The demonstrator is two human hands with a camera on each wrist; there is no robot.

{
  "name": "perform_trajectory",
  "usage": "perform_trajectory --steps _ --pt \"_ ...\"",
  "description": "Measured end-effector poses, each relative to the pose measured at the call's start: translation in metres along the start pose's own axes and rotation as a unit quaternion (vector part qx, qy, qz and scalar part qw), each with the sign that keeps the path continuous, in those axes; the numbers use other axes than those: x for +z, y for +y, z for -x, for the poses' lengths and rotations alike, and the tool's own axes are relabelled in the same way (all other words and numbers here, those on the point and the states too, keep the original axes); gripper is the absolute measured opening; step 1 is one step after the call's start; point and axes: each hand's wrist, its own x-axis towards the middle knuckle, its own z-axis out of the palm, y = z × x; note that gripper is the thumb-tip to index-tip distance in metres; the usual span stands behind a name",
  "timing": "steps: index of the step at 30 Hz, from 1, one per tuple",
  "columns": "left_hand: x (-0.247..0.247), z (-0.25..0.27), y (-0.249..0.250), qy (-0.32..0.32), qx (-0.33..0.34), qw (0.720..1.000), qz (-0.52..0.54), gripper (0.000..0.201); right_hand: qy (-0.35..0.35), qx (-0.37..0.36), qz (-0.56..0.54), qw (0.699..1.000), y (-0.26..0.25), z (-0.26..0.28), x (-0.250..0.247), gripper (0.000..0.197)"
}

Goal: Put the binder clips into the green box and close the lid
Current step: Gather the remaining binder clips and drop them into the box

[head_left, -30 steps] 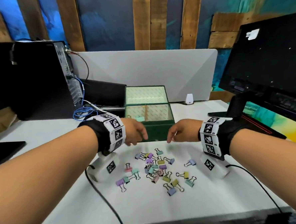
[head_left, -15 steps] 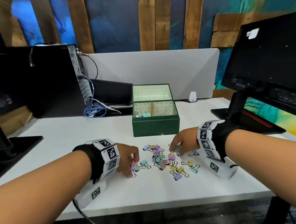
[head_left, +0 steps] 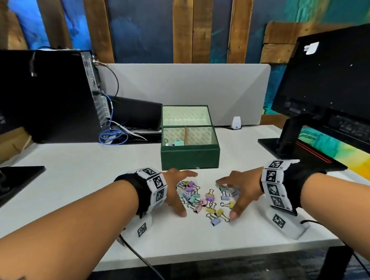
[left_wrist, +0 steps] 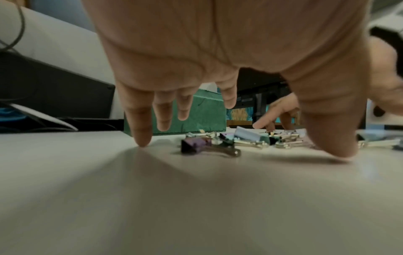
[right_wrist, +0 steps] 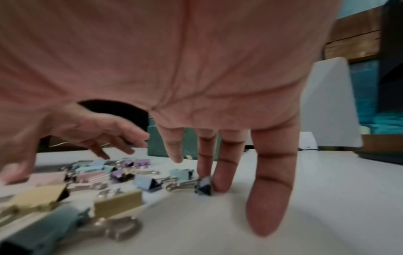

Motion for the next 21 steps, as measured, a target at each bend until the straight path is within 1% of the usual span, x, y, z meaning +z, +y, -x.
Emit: perform_trajectory --steps 2,4,7,12,14,16,21 --pt "-0.001 -0.004 0.006 -0.011 0.004 1.000 -0.006 0.103 0.016 -0.004 0.075 0.997 -0.005 -0.007 0.001 0.111" --pt "-0.002 -0.009 0.009 -0.019 0.004 1.000 -0.001 0.093 0.031 -0.010 0.090 0.995 -0.005 -0.012 0.002 0.107" --pt "-0.002 -0.014 0.010 -0.001 0.015 1.000 -0.015 0.071 0.068 -0.029 0.052 0.996 -0.005 -0.014 0.002 0.085" --pt "-0.002 -0.020 0.010 0.016 0.027 0.999 -0.013 0.047 0.129 -0.060 0.031 0.989 -0.007 -0.017 0.002 0.045" --pt "-0.003 -0.020 0.010 0.021 0.032 0.999 -0.007 0.041 0.140 -0.066 0.033 0.987 -0.007 -0.018 0.003 0.037" --pt "-0.003 -0.021 0.009 0.025 0.033 0.999 -0.005 0.036 0.144 -0.068 0.027 0.987 -0.007 -0.018 0.003 0.032" --pt "-0.004 -0.023 0.010 0.026 0.025 0.999 -0.003 0.032 0.149 -0.064 -0.010 0.987 -0.007 -0.019 0.005 0.021"
